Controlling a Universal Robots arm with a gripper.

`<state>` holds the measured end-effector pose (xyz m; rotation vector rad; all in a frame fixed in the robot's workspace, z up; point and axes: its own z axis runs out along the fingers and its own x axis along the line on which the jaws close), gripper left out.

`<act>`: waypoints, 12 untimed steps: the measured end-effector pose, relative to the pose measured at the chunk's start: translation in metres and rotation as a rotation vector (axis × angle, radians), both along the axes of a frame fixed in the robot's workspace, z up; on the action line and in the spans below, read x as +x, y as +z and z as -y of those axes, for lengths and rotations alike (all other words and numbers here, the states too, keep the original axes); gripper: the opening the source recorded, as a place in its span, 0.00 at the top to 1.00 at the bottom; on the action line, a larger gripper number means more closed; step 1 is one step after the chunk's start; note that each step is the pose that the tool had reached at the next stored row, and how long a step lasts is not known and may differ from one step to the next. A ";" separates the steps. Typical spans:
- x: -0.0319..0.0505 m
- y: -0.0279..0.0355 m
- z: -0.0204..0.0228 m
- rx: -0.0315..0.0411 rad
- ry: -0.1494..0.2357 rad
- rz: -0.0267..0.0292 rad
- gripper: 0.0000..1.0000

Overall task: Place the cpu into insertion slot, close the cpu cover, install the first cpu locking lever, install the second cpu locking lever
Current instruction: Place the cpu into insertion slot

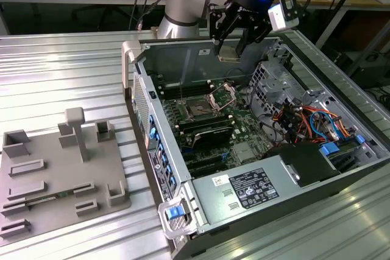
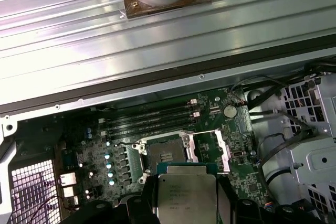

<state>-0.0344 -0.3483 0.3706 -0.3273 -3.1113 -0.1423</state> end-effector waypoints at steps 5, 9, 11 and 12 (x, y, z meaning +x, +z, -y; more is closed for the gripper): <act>0.0000 0.0000 0.0000 0.0000 -0.001 0.0000 0.45; 0.0000 0.0000 0.0000 0.0000 -0.017 0.0000 0.45; 0.0000 0.0000 0.0000 0.0001 -0.033 -0.0001 0.45; 0.0000 0.0000 0.0000 0.0000 -0.042 0.0000 0.45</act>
